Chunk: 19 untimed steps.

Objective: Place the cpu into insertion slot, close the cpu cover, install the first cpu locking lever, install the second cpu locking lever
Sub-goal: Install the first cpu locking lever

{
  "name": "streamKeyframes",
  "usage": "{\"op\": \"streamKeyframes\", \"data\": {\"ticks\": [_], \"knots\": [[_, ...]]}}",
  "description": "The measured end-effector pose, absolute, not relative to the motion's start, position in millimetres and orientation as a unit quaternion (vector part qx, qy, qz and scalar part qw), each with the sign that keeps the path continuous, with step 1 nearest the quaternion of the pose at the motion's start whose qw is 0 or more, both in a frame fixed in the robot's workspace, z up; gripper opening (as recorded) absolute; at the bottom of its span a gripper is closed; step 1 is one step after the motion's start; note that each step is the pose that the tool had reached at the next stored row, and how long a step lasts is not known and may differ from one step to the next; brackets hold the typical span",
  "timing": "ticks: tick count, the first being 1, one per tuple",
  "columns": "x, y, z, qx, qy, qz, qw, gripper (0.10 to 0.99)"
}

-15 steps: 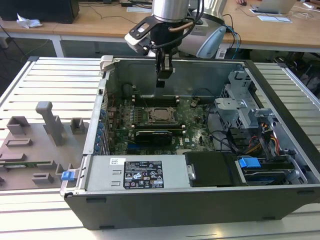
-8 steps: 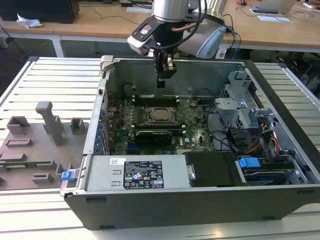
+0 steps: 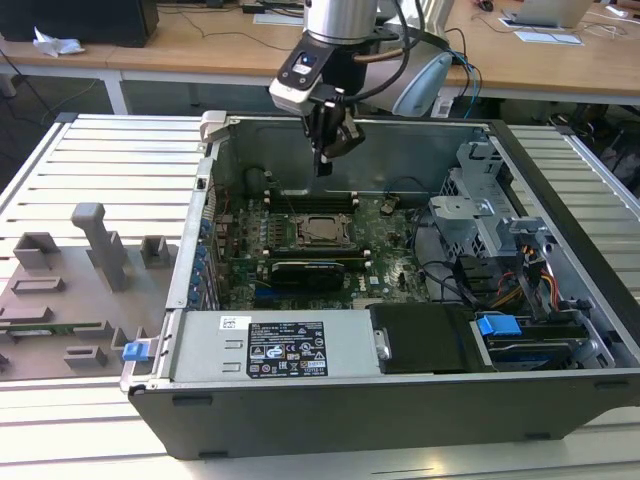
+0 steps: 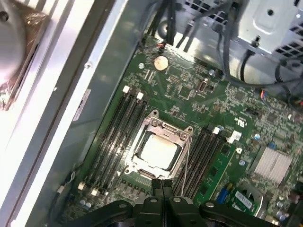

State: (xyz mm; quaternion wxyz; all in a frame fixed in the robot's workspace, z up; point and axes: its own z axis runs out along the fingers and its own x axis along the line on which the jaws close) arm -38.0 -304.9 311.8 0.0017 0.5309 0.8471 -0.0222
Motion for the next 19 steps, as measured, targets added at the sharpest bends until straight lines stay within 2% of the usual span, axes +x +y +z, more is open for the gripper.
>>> {"op": "streamKeyframes", "data": {"ticks": [19], "knots": [[-38.0,-305.0,311.8,0.347,0.938,-0.021,0.006,0.106]]}}
